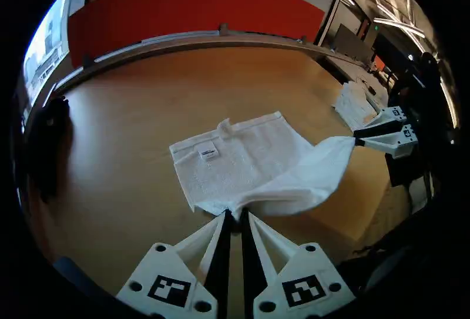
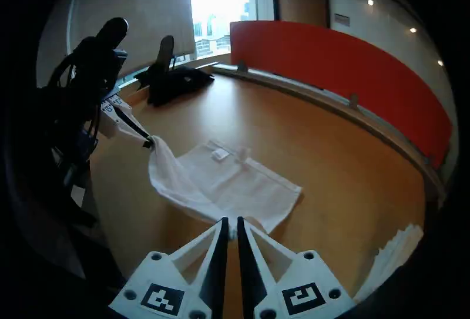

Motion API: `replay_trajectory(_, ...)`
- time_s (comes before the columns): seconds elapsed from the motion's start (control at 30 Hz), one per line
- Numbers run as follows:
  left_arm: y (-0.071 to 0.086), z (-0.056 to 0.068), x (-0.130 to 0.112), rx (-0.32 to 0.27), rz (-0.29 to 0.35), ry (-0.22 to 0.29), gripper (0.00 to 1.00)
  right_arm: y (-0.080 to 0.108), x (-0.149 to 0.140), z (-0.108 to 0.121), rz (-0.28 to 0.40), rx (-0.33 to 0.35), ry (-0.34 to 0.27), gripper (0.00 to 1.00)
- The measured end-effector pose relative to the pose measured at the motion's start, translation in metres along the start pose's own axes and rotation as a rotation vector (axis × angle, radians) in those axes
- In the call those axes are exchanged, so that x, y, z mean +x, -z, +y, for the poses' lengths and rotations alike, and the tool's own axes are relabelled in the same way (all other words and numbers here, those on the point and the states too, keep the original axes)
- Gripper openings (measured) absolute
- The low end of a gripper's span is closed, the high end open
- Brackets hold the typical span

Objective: Fold towel

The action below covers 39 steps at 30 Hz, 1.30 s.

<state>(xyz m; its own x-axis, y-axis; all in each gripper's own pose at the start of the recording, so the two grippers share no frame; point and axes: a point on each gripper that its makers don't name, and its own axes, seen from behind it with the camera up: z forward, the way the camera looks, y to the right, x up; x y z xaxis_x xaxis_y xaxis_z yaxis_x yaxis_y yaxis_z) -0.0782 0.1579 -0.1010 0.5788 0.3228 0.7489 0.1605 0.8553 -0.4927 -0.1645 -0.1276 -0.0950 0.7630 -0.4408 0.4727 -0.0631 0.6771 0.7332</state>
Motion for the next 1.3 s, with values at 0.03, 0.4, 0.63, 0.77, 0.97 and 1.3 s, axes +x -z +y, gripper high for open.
replay_trajectory(0.03,-0.003,-0.003,0.003,0.002,0.000,0.004,0.12,-0.003,0.001,0.003,0.000,-0.002,0.003,0.11)
replay_trajectory(0.4,-0.036,-0.032,0.033,0.029,0.003,0.068,0.11,-0.032,0.014,0.048,-0.012,-0.035,0.019,0.11)
replay_trajectory(0.63,-0.051,-0.039,0.037,0.026,-0.013,0.082,0.12,-0.048,0.013,0.063,-0.026,-0.042,0.014,0.11)
replay_trajectory(0.77,-0.060,-0.042,0.036,0.028,-0.022,0.075,0.12,-0.055,0.008,0.068,-0.040,-0.044,0.010,0.11)
replay_trajectory(0.97,-0.080,-0.049,0.030,0.039,-0.041,0.065,0.12,-0.069,-0.003,0.075,-0.067,-0.048,-0.004,0.11)
replay_trajectory(1.3,-0.110,-0.060,0.025,0.054,-0.055,0.065,0.14,-0.093,-0.017,0.088,-0.099,-0.078,-0.021,0.11)
